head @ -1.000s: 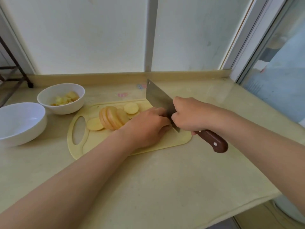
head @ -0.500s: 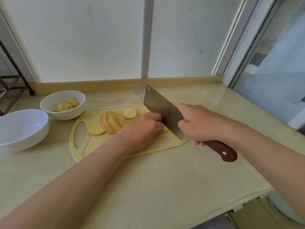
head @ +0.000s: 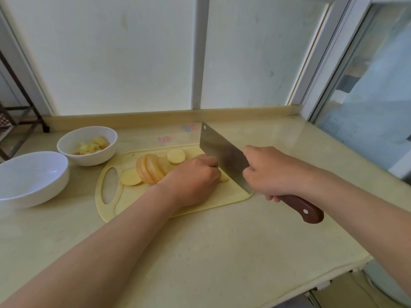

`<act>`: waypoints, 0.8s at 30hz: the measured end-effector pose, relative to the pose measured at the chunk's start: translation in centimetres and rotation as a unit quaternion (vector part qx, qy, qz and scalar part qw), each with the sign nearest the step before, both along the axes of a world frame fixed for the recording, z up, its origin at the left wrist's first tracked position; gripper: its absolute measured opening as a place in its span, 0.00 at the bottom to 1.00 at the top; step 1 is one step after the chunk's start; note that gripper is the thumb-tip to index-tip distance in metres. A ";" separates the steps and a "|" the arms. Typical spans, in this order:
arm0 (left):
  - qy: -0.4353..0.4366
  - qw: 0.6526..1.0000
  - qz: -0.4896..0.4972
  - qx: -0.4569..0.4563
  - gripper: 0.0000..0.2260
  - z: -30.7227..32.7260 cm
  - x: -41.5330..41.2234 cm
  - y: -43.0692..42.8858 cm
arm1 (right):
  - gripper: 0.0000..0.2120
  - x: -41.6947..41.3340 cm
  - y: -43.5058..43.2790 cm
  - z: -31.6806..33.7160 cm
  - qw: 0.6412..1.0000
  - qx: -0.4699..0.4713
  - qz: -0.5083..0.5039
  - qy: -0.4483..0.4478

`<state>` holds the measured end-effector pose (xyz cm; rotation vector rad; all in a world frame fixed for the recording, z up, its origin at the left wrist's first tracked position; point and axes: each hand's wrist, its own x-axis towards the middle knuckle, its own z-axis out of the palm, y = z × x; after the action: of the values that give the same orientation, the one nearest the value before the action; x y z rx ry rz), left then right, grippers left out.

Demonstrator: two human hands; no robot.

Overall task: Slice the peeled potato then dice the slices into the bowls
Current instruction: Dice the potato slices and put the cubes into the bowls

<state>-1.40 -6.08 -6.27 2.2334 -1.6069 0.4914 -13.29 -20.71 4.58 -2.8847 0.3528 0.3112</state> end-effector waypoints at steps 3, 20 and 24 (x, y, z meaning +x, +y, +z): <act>0.008 1.000 -0.009 -0.005 0.17 0.2 -0.1 0.0 | 0.05 0.0 0.0 0.0 1.000 0.007 -0.001 0.001; 0.032 0.999 -0.015 0.003 0.08 -0.2 0.3 -0.2 | 0.05 -0.9 0.5 -0.1 1.000 0.007 0.009 0.021; 0.032 0.999 -0.016 -0.007 0.08 -0.3 0.3 -0.3 | 0.06 -1.0 0.4 -0.2 0.999 -0.009 0.008 0.038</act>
<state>-1.07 -6.34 -6.59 2.1861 -1.5995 0.4181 -14.28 -20.30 4.35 -2.9007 0.3478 0.4238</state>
